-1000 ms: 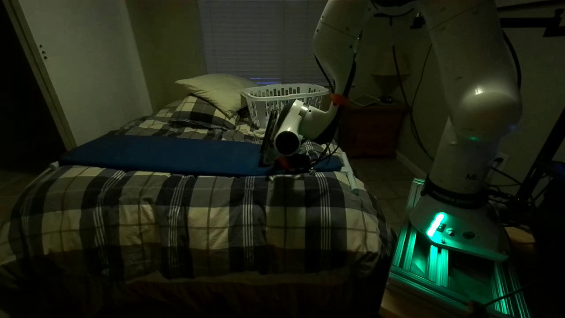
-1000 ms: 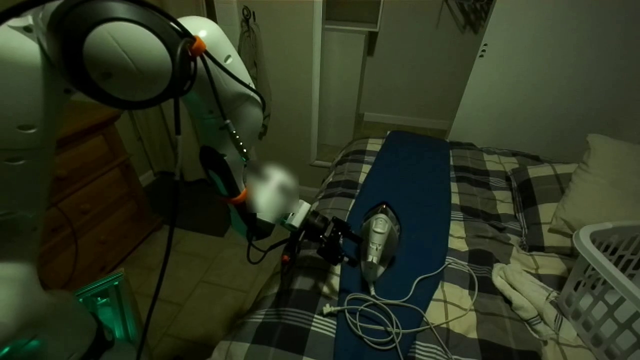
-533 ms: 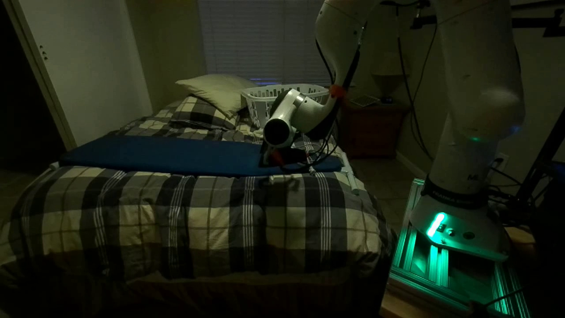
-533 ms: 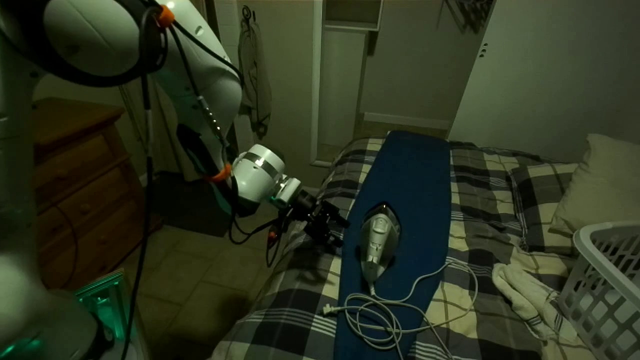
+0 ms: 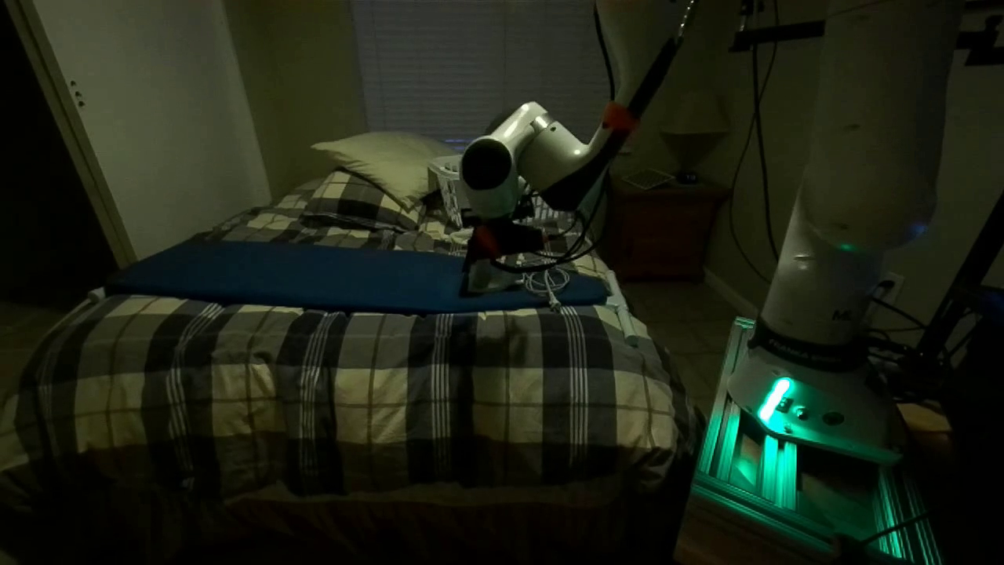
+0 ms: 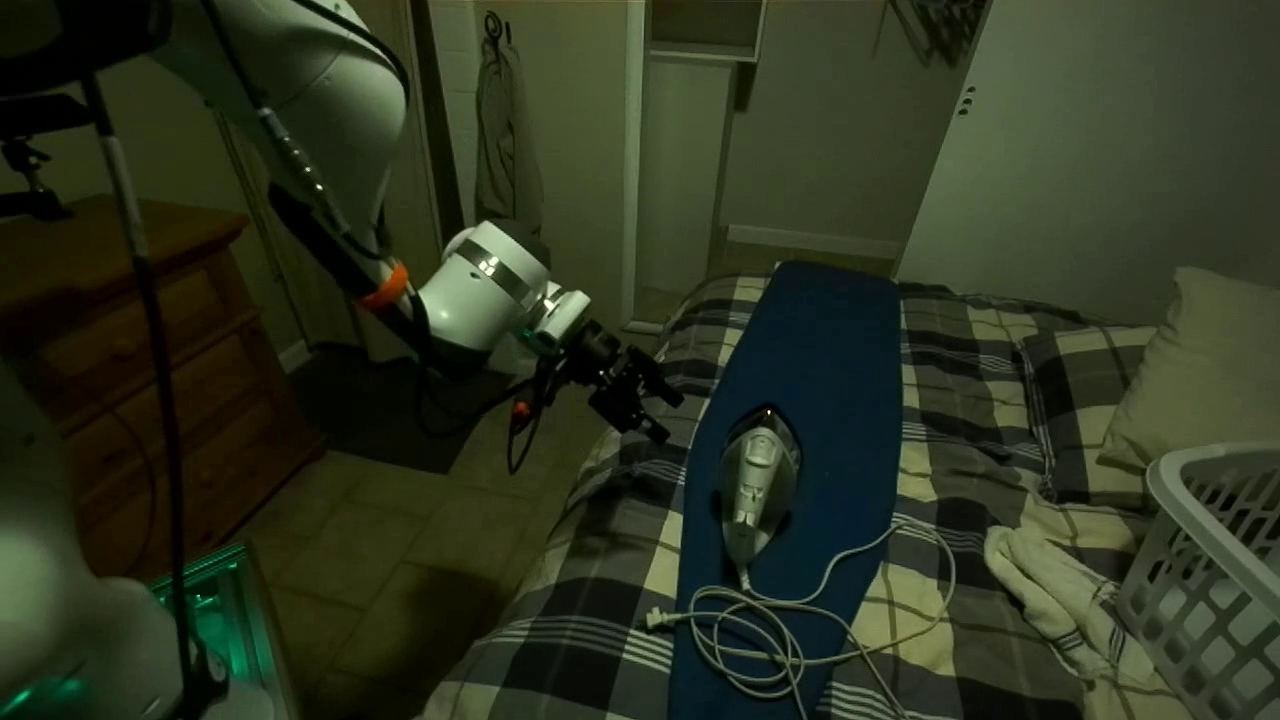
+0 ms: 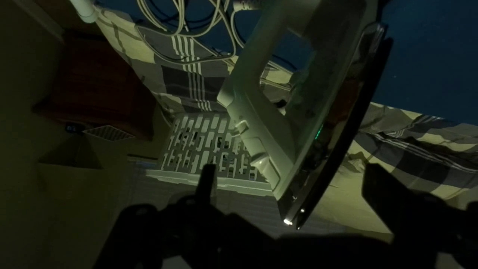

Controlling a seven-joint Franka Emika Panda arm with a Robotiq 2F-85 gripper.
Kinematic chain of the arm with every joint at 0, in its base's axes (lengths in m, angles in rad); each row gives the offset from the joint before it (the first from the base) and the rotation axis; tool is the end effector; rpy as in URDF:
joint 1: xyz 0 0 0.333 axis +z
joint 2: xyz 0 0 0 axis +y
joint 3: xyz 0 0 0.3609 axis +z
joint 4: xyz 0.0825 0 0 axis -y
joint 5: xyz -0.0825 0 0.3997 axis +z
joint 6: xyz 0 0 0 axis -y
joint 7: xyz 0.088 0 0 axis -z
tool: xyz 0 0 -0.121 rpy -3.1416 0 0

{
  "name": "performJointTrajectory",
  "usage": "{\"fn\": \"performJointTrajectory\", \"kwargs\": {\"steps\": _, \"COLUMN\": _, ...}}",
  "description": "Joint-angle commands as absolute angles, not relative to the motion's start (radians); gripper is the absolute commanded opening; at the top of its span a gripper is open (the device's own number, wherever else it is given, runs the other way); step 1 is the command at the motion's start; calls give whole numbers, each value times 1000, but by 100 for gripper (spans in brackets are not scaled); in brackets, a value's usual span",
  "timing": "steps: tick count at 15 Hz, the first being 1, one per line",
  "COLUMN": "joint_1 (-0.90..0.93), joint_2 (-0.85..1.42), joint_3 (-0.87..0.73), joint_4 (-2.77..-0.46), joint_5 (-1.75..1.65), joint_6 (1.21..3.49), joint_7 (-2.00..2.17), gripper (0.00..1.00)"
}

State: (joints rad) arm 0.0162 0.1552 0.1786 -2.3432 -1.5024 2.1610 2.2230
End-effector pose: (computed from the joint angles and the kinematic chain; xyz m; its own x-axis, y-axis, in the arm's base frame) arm 0.5245 0.0511 0.2918 0.3851 -0.3476 0.8549 -0.8110 -0.5695 0.1338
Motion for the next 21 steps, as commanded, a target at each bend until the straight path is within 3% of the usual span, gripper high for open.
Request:
{"fn": "performJointTrajectory", "kwargs": {"steps": 1, "joint_1": 26, "joint_2": 24, "joint_3": 149, "joint_4": -2401, "joint_5": -1408, "joint_6": 2272, "joint_7": 2167, "gripper": 100}}
{"fn": "performJointTrajectory", "kwargs": {"steps": 7, "joint_1": 23, "joint_2": -113, "joint_3": 86, "joint_4": -2464, "joint_5": -1188, "joint_6": 2488, "joint_7": 1942, "gripper": 100}}
{"fn": "performJointTrajectory", "kwargs": {"steps": 13, "joint_1": 37, "joint_2": -198, "joint_3": 79, "joint_4": -2488, "joint_5": -890, "joint_6": 2288, "joint_7": 1582, "gripper": 100}}
{"fn": "performJointTrajectory", "kwargs": {"steps": 21, "joint_1": 35, "joint_2": -277, "joint_3": 100, "joint_4": -2478, "joint_5": -863, "joint_6": 2133, "joint_7": 1482, "gripper": 100}}
